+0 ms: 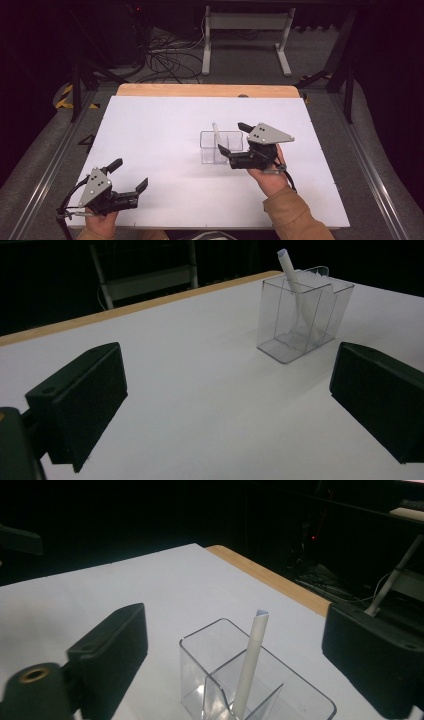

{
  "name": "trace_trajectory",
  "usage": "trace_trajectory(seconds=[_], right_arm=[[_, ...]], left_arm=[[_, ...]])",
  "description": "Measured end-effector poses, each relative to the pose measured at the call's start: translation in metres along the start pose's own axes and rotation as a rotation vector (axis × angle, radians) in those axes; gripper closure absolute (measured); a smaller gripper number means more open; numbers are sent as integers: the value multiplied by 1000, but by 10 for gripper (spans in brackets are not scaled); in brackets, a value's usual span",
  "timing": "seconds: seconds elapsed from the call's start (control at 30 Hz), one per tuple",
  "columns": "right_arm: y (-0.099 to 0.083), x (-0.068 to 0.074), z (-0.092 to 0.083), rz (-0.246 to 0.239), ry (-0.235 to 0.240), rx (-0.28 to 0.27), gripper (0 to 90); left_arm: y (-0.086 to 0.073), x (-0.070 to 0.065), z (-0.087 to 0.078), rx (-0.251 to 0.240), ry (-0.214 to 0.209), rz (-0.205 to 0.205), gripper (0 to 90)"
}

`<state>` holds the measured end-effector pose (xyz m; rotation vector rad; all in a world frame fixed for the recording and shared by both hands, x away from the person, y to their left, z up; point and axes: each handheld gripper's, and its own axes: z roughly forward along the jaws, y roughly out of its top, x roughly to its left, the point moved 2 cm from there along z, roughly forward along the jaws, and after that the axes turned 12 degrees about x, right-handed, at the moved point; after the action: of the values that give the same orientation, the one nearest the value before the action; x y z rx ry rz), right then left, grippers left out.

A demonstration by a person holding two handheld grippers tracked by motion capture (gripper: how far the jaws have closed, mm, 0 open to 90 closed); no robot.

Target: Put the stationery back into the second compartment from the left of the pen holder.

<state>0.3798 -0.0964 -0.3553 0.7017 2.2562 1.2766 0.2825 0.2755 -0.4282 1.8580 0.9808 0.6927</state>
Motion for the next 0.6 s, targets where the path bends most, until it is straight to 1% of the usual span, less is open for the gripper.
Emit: trace_trajectory(seconds=[0.03, 0.07, 0.17, 0.3, 0.43, 0.47, 0.5, 0.6], right_arm=[[-1, 0, -2, -4, -1, -1, 88], [-1, 0, -5, -7, 4, -4, 80], [-4, 0, -11, 0, 19, -3, 50], [-12, -3, -21, 2, 58, -14, 33], [-21, -6, -31, 8, 56, -28, 33], [-23, -7, -34, 11, 59, -29, 33], [-26, -8, -35, 13, 60, -28, 34], [-34, -11, -40, 10, 59, -14, 40]], left_arm=[[0, 0, 0, 0, 2, 8, 27], [0, 0, 0, 2, 0, 2, 27], [0, 0, 0, 0, 1, 2, 27], [0, 0, 0, -2, 0, 1, 27], [0, 0, 0, 1, -2, -1, 27], [0, 0, 0, 0, -1, 6, 27], [0, 0, 0, -2, 0, 1, 27], [0, 0, 0, -1, -3, 1, 27]])
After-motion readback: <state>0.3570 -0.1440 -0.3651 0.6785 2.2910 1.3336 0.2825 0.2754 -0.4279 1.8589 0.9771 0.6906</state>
